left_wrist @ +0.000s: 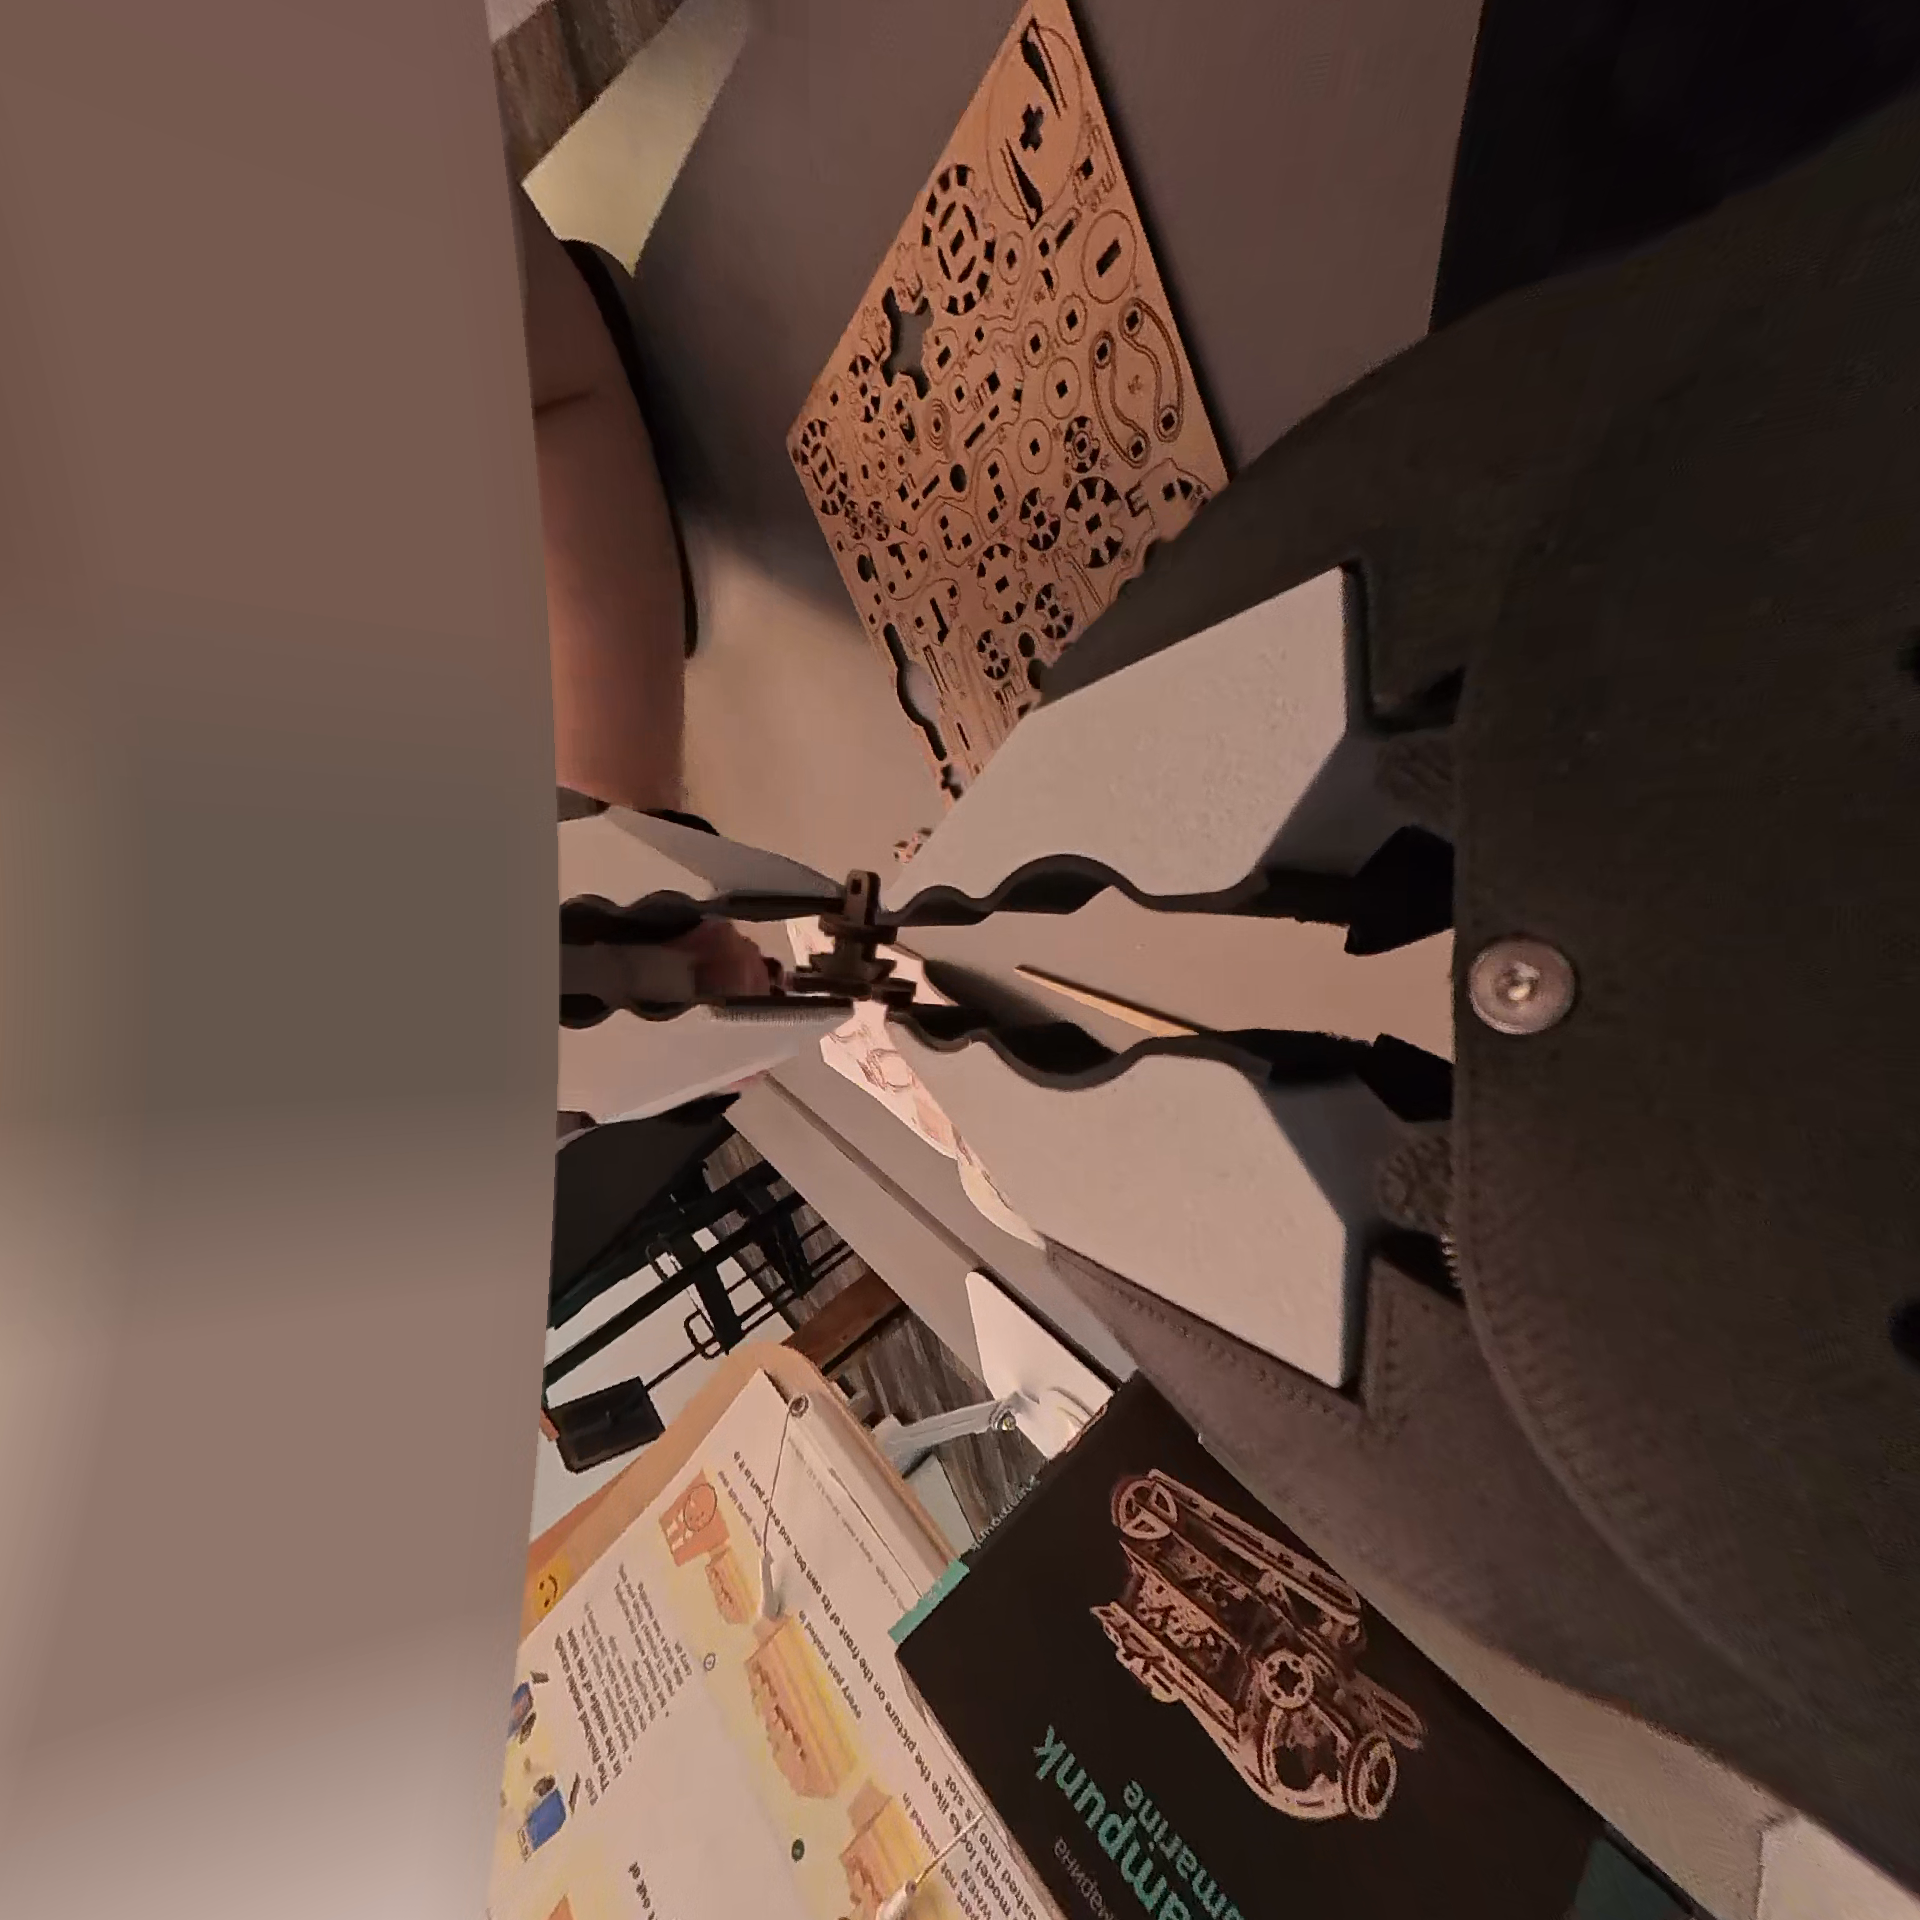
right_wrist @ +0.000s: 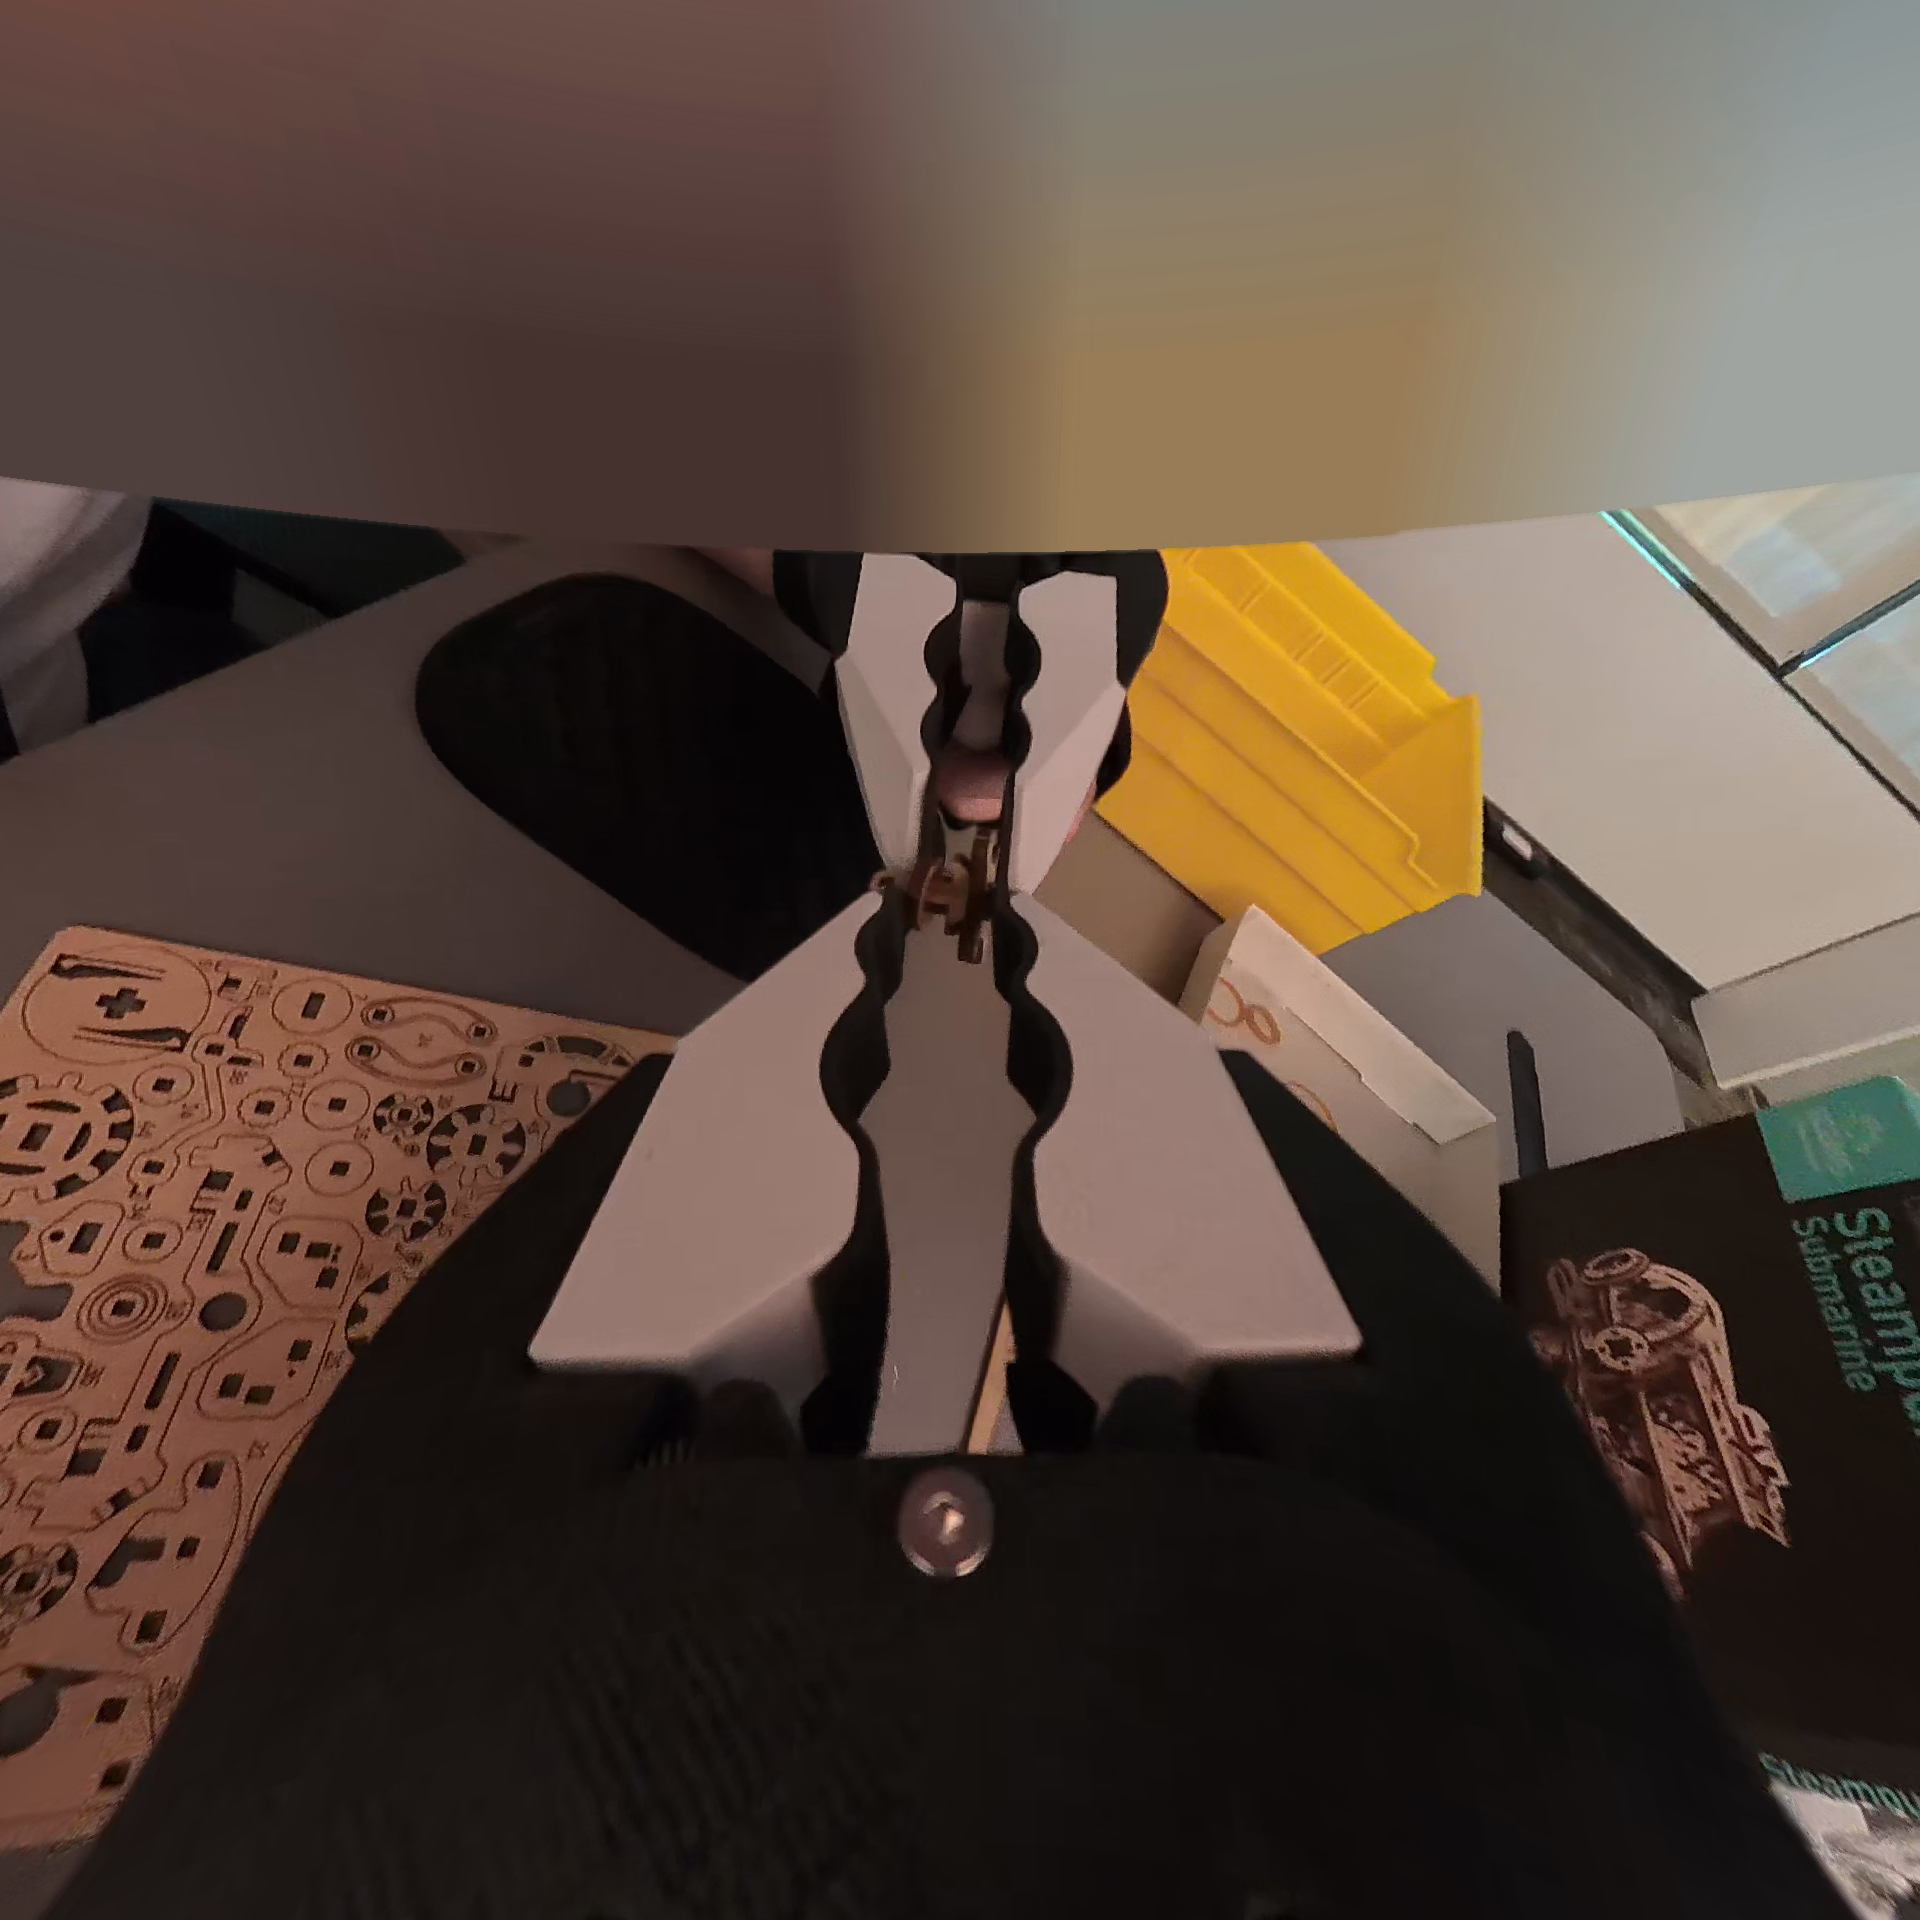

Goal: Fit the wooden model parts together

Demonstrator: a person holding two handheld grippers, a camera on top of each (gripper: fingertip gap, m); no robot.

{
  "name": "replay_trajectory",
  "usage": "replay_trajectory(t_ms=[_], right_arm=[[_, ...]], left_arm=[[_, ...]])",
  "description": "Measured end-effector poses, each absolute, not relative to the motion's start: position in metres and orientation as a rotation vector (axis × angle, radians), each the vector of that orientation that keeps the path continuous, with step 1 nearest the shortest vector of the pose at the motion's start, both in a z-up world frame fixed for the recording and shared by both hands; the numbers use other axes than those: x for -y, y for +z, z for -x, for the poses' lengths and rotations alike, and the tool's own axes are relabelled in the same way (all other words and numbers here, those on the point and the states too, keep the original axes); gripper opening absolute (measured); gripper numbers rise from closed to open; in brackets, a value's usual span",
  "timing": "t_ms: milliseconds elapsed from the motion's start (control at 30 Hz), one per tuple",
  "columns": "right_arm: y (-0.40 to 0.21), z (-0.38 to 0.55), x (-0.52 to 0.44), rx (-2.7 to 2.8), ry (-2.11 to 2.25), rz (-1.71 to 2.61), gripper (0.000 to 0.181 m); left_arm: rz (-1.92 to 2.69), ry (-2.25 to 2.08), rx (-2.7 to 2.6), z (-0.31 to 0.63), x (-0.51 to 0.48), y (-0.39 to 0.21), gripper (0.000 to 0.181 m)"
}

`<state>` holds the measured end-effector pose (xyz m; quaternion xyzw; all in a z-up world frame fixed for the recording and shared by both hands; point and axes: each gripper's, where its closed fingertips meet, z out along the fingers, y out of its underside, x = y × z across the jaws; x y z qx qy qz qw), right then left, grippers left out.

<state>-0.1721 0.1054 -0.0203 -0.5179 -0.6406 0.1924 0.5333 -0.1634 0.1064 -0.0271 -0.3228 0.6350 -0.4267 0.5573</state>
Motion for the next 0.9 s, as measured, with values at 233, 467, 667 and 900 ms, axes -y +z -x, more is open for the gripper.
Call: replay_trajectory(t_ms=[233,467,667,900], right_arm=[[-0.039,0.165,-0.113,1.622,0.308,1.377,0.015],[-0.051,0.159,-0.118,1.678,0.190,1.430,0.016],[-0.058,0.157,-0.119,1.723,0.108,1.444,0.016],[-0.064,0.154,-0.119,1.762,0.039,1.453,0.018]], left_arm=[[0.787,-0.857,-1.559,0.157,-0.113,-0.043,0.012],[0.827,-0.812,-1.591,0.153,-0.117,-0.055,0.011],[0.820,-0.769,-1.615,0.151,-0.116,-0.061,0.011],[0.820,-0.767,-1.622,0.151,-0.116,-0.063,0.011]])
